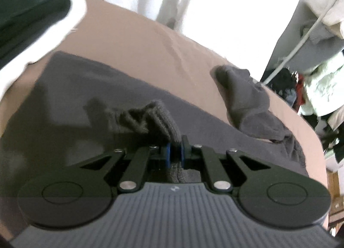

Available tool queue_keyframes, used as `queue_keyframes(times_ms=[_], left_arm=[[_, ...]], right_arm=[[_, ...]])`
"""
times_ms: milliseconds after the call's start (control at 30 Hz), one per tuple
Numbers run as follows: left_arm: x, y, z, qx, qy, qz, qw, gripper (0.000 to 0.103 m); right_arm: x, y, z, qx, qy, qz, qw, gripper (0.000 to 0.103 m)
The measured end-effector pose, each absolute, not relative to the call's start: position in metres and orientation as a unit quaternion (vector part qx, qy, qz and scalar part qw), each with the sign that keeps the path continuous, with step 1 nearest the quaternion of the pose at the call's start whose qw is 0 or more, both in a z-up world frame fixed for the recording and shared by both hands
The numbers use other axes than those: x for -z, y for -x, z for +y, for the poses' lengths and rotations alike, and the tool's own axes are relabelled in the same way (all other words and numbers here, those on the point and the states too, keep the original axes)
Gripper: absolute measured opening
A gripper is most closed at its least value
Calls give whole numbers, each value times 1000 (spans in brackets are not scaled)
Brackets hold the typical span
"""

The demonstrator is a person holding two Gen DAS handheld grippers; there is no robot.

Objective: Fold clothes

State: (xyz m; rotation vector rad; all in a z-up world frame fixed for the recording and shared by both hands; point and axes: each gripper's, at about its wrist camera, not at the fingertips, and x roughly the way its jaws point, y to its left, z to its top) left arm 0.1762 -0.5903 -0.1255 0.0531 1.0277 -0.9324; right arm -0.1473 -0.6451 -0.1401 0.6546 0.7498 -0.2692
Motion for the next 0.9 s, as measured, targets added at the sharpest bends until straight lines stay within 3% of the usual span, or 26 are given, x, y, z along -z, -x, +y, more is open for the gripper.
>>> queue_keyframes(times_ms=[100, 167, 233, 300, 367, 667, 700, 733, 900], left_arm=[[135, -196, -624, 412, -27, 487, 770, 14], [140, -206, -624, 400, -7, 487, 777, 38], [138, -207, -613, 402, 14, 465, 789, 70], [135, -203, -595, 414, 30, 433, 800, 83], [138, -200, -579, 416, 30, 415, 809, 87], [196, -202, -561, 388, 21, 482, 785, 86], [194, -195, -564, 396, -6, 466, 791, 69], [191, -188, -568, 403, -33, 450, 796, 15], [165, -156, -578, 390, -129, 368, 834, 12]], right_arm=[[140, 140, -645, 171, -273, 339, 884, 65], [135, 145, -645, 226, -227, 316, 893, 65], [133, 151, -650, 265, -217, 299, 891, 65], [134, 158, -659, 281, -243, 293, 881, 65], [135, 165, -667, 297, -270, 285, 870, 65], [130, 183, -679, 251, -363, 235, 866, 65], [134, 181, -679, 227, -378, 237, 866, 66], [139, 178, -680, 202, -395, 241, 863, 66], [152, 146, -656, 157, -333, 343, 864, 65]])
